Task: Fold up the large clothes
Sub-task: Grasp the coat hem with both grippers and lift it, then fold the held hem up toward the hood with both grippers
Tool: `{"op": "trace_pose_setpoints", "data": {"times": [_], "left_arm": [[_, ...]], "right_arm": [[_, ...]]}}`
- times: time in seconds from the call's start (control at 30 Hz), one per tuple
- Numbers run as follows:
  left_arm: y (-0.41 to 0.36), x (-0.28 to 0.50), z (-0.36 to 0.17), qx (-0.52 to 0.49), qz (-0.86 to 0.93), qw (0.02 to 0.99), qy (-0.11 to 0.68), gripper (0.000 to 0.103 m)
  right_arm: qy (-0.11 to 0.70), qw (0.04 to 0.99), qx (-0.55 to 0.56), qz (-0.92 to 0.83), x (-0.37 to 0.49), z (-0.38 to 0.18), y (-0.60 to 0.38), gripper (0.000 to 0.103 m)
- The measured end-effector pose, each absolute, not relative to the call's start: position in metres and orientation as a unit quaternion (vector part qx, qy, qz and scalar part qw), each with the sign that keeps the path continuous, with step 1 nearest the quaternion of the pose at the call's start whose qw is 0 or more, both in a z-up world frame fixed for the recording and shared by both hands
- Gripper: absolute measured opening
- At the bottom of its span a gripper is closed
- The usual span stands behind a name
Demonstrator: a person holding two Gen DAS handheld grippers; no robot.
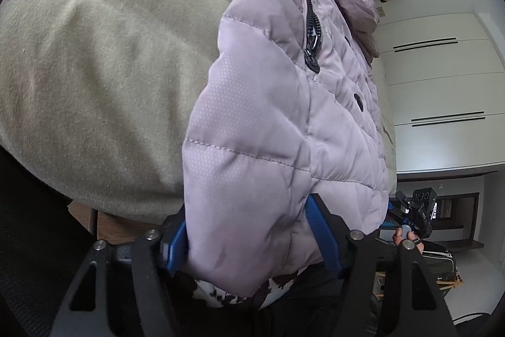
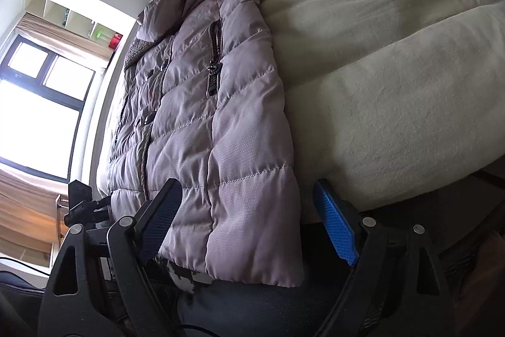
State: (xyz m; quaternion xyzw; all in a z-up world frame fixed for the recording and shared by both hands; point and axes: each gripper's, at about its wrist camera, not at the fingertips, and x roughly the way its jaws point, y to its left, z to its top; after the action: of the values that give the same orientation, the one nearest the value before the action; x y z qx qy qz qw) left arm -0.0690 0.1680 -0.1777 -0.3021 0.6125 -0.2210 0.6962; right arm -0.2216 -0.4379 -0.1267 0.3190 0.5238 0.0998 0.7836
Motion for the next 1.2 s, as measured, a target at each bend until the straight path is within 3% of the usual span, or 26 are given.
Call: {"op": "trace_pose_setpoints", "data": {"times": [0.03,0.1,0.33,0.5,0.7,0.93,1.2], "left_arm": [[0.167,-0.070,-0.177,-0.302,-0.225,0.697,0.611,0.059],[0.163,-0.068,-0.174,-0.299,-0.235,0.698,0.607,0.048],[0.156,-0.072,-0.159,-0.270,-0.246,0.718,0.592,0.018],[0.146,-0.084,-0.139,-0.215,-0.250,0.747,0.578,0.010],[0.148,-0.109,-0.130,-0.197,-0.255,0.737,0.594,0.009],[0.153,-0.146,-0.125,-0.182,-0.273,0.693,0.642,0.009],[0.178,-0.091,-0.056,-0.346,-0.334,0.710,0.515,0.009]], "right_arm": [[0.527,0.781,0.319,0.103,-0.220,-0.127,-0.435,0.084],[0.538,0.769,0.326,0.111,-0.218,-0.131,-0.431,0.063],[0.556,0.741,0.361,0.106,-0.223,-0.150,-0.428,0.032],[0.558,0.753,0.335,0.100,-0.222,-0.145,-0.419,0.012],[0.568,0.765,0.284,0.103,-0.235,-0.126,-0.401,0.007],[0.571,0.748,0.316,0.121,-0.292,-0.108,-0.395,0.007],[0.465,0.778,0.384,0.173,-0.258,-0.058,-0.393,0.006]]}}
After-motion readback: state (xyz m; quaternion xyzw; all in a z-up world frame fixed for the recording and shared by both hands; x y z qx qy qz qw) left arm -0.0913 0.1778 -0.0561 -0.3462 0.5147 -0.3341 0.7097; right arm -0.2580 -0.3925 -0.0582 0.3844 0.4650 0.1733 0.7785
